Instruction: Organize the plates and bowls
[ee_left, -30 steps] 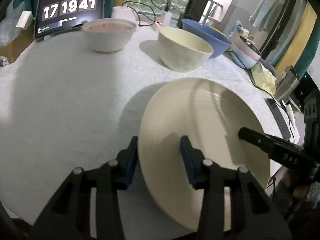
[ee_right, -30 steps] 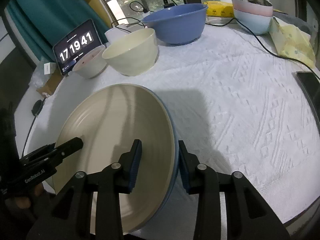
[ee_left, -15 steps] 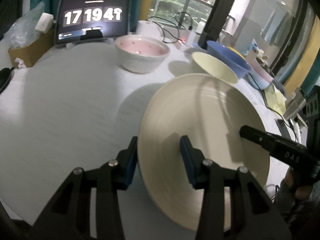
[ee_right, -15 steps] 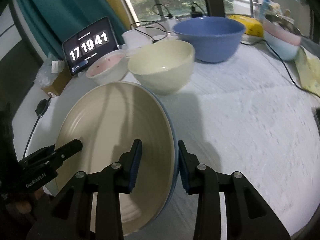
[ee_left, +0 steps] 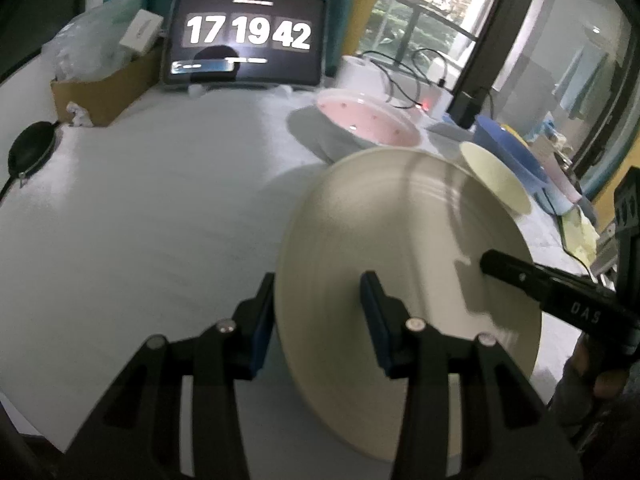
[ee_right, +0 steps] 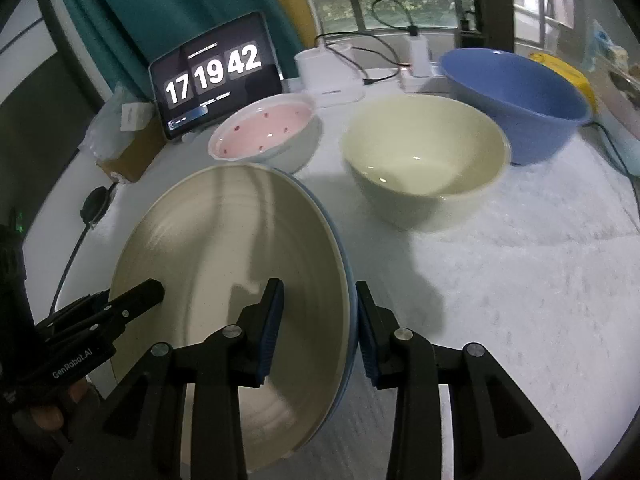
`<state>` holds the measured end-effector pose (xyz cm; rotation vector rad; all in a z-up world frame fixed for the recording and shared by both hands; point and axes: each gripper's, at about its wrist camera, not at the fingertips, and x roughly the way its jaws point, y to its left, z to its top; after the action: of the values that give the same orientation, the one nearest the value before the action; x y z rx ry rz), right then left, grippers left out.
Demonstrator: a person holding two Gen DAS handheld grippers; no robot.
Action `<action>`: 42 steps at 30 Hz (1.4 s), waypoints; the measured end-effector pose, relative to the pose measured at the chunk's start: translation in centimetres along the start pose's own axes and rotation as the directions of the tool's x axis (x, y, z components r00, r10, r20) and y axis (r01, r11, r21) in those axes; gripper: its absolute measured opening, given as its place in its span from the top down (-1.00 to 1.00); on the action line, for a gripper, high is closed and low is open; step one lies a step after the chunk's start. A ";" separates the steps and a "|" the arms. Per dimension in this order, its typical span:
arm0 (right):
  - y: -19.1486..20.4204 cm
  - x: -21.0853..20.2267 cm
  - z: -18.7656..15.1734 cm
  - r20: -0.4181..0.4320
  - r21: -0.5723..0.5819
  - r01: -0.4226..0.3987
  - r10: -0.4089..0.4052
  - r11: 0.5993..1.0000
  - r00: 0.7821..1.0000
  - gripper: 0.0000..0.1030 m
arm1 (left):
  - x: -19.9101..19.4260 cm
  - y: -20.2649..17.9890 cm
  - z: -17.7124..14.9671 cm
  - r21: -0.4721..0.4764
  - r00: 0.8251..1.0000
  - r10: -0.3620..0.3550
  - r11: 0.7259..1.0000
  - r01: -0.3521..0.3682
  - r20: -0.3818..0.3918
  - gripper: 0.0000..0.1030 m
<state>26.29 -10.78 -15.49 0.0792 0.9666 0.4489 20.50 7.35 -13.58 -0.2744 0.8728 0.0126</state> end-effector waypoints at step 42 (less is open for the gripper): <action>-5.0 -4.4 0.7 0.081 0.021 0.004 -0.005 1.000 0.997 0.26 | -3.4 -6.6 2.4 0.079 0.981 0.111 0.989 -0.125 0.157 0.11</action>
<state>26.36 -17.00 -13.02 0.1129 0.8911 0.4285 20.89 1.90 -8.02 -0.1365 0.7348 0.1039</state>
